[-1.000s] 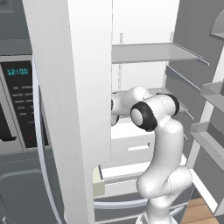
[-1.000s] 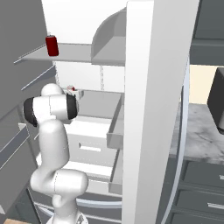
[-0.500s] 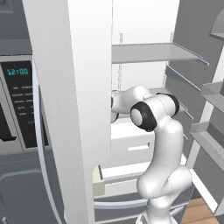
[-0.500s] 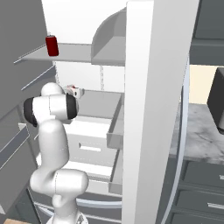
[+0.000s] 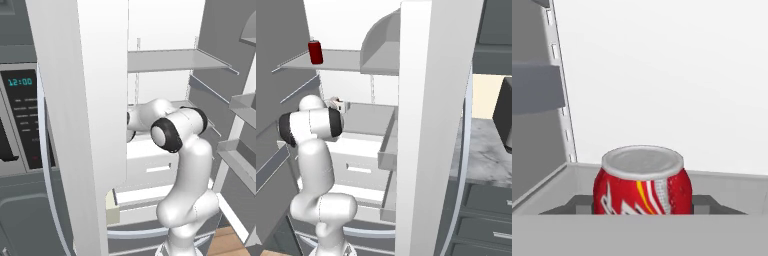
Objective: Open the fridge, grab two sodas, and place both sodas inside the bowl with ice on the dining counter.
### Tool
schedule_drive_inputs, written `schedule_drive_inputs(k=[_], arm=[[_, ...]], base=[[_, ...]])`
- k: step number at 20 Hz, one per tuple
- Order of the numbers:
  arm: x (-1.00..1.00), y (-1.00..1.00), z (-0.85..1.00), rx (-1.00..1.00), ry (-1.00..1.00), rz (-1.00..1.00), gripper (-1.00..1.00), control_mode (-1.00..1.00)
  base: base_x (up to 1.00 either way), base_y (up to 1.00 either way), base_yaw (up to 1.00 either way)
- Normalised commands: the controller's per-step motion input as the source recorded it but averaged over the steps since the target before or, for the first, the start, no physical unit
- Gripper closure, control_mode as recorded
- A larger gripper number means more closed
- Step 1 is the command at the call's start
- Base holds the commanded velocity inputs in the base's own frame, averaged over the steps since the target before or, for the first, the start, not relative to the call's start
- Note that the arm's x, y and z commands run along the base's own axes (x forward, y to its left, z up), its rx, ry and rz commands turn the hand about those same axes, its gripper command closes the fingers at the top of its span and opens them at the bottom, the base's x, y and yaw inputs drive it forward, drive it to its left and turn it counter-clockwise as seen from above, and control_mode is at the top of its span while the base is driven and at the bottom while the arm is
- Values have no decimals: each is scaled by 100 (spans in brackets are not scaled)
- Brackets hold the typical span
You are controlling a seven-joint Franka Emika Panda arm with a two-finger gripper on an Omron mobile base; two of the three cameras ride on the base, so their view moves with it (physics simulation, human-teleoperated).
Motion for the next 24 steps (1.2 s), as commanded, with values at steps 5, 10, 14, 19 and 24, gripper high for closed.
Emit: schedule_drive_inputs(k=[5,10,14,19,24], arm=[[-77,-15,52,6,1,0,100,-100],[-72,-26,60,6,6,0,100,-100],[-73,-31,76,4,9,0,100,-100],[-81,-38,82,6,15,0,100,-100],[-76,-27,72,7,23,-3,100,-100]], base=[[0,0,0],[0,0,0],[0,0,0],[0,0,0],[0,0,0]])
